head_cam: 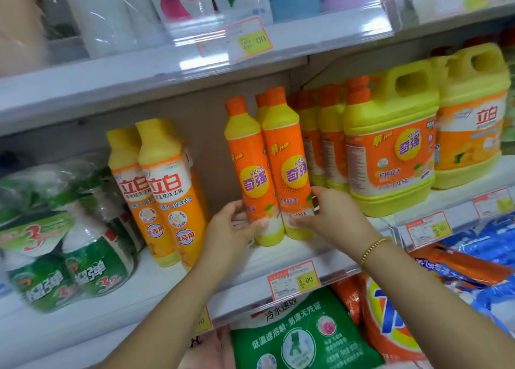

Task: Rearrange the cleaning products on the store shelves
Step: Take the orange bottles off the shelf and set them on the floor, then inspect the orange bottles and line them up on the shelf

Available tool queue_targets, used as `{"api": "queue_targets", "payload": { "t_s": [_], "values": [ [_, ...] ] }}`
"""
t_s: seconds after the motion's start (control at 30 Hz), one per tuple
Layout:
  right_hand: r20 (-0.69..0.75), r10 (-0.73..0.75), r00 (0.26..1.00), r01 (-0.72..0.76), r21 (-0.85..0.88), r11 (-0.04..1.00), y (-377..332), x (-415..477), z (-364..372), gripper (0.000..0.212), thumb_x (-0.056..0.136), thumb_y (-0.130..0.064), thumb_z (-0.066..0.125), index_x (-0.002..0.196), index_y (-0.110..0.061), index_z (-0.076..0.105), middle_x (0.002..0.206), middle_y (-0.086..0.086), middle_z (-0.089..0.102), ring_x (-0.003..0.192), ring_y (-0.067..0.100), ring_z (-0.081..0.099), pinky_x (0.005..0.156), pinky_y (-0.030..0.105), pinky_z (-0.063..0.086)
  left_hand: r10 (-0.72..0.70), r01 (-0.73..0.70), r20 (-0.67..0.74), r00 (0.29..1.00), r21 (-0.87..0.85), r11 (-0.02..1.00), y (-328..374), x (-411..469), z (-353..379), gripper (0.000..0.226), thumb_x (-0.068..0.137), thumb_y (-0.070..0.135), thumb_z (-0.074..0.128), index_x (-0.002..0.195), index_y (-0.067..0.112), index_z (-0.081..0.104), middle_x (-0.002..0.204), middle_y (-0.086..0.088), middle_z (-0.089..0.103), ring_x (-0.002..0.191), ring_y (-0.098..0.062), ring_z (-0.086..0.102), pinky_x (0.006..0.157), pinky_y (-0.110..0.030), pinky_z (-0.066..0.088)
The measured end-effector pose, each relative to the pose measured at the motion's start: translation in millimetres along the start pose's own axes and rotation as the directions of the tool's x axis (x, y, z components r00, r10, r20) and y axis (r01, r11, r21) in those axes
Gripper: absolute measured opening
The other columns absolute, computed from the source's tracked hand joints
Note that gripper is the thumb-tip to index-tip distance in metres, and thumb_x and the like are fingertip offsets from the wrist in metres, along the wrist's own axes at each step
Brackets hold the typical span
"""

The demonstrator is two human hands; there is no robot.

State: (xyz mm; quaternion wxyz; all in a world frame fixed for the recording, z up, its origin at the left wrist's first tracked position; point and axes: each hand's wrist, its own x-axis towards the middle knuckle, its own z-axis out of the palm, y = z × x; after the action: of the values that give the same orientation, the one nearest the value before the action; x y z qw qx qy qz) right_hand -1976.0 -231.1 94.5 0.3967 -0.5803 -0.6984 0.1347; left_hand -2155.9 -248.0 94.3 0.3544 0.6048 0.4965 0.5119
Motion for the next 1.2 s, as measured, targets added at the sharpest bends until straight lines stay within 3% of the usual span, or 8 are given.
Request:
{"api": "queue_targets", "payload": {
  "t_s": [0.17, 0.4, 0.63, 0.87, 1.0, 1.07, 1.1, 1.2],
  "values": [
    [-0.024, 0.031, 0.999, -0.032, -0.062, 0.998, -1, 22, 19, 0.049, 0.081, -0.038, 0.071, 0.118, -0.012, 0.054, 0.114, 0.010, 0.065, 0.103, 0.028, 0.060, 0.079, 0.031, 0.045, 0.001, 0.013, -0.116, 0.993, 0.113, 0.993, -6, 16, 4, 0.037, 0.077, 0.013, 0.077, 0.106, 0.014, 0.053, 0.098, -0.001, 0.065, 0.086, -0.014, 0.066, 0.072, -0.030, 0.057],
    [-0.014, 0.030, 0.999, -0.031, -0.148, 0.988, 3, 24, 26, 0.043, 0.087, -0.035, 0.063, 0.118, -0.009, 0.051, 0.115, 0.013, 0.064, 0.107, 0.031, 0.058, 0.080, 0.032, 0.044, 0.010, 0.026, -0.181, 0.984, 0.199, 0.980, -9, 34, 7, 0.042, 0.075, 0.016, 0.081, 0.105, 0.010, 0.052, 0.094, -0.003, 0.064, 0.086, -0.021, 0.065, 0.080, -0.039, 0.055],
    [-0.027, 0.059, 0.998, -0.062, -0.120, 0.991, 4, 24, 31, 0.042, 0.085, -0.035, 0.064, 0.117, -0.010, 0.051, 0.112, 0.013, 0.064, 0.105, 0.032, 0.059, 0.082, 0.036, 0.046, 0.002, 0.043, -0.210, 0.978, 0.212, 0.976, -10, 36, 9, 0.042, 0.074, 0.018, 0.081, 0.101, 0.013, 0.049, 0.081, 0.010, 0.056, 0.071, -0.004, 0.056, 0.063, -0.021, 0.048],
    [-0.022, 0.077, 0.997, -0.079, -0.091, 0.993, 6, 25, 30, 0.041, 0.083, -0.037, 0.067, 0.118, -0.017, 0.056, 0.111, 0.008, 0.066, 0.105, 0.029, 0.059, 0.079, 0.032, 0.045, -0.014, 0.067, -0.227, 0.974, 0.229, 0.971, -8, 34, 10, 0.045, 0.074, 0.021, 0.081, 0.104, 0.012, 0.049, 0.096, -0.003, 0.061, 0.083, -0.018, 0.061, 0.072, -0.031, 0.052],
    [-0.023, 0.109, 0.994, -0.110, -0.065, 0.992, 6, 24, 31, 0.043, 0.080, -0.039, 0.071, 0.116, -0.017, 0.061, 0.108, 0.009, 0.068, 0.100, 0.028, 0.061, 0.075, 0.030, 0.044, -0.041, 0.100, -0.201, 0.979, 0.292, 0.951, 3, 24, 11, 0.044, 0.080, 0.023, 0.076, 0.116, 0.009, 0.053, 0.112, -0.008, 0.065, 0.093, -0.021, 0.063, 0.085, -0.038, 0.054],
    [-0.054, 0.121, 0.991, -0.123, -0.027, 0.992, 6, 23, 30, 0.047, 0.077, -0.041, 0.074, 0.113, -0.013, 0.061, 0.105, 0.010, 0.068, 0.096, 0.029, 0.062, 0.074, 0.031, 0.045, 0.049, 0.031, -0.187, 0.981, 0.404, 0.914, 15, 3, 6, 0.038, 0.085, 0.023, 0.071, 0.118, 0.011, 0.055, 0.109, -0.002, 0.064, 0.088, -0.012, 0.062, 0.082, -0.028, 0.053],
    [-0.077, 0.127, 0.989, -0.128, -0.002, 0.992, 5, 22, 29, 0.050, 0.077, -0.040, 0.075, 0.114, -0.010, 0.059, 0.105, 0.010, 0.068, 0.096, 0.029, 0.062, 0.073, 0.031, 0.044, 0.169, -0.061, -0.197, 0.966, 0.459, 0.886, 22, -13, 2, 0.031, 0.086, 0.021, 0.070, 0.114, 0.014, 0.057, 0.103, 0.003, 0.063, 0.084, -0.006, 0.059, 0.077, -0.019, 0.051],
    [-0.182, 0.135, 0.974, -0.126, 0.057, 0.990, 4, 13, 24, 0.041, 0.083, -0.033, 0.070, 0.111, -0.007, 0.056, 0.104, 0.013, 0.064, 0.097, 0.031, 0.060, 0.072, 0.029, 0.039, 0.521, -0.297, -0.333, 0.786, 0.536, 0.790, 45, -57, -22, 0.029, 0.083, 0.015, 0.071, 0.104, 0.023, 0.054, 0.105, 0.005, 0.054, 0.091, -0.007, 0.055, 0.077, -0.016, 0.047]
  ]
}}
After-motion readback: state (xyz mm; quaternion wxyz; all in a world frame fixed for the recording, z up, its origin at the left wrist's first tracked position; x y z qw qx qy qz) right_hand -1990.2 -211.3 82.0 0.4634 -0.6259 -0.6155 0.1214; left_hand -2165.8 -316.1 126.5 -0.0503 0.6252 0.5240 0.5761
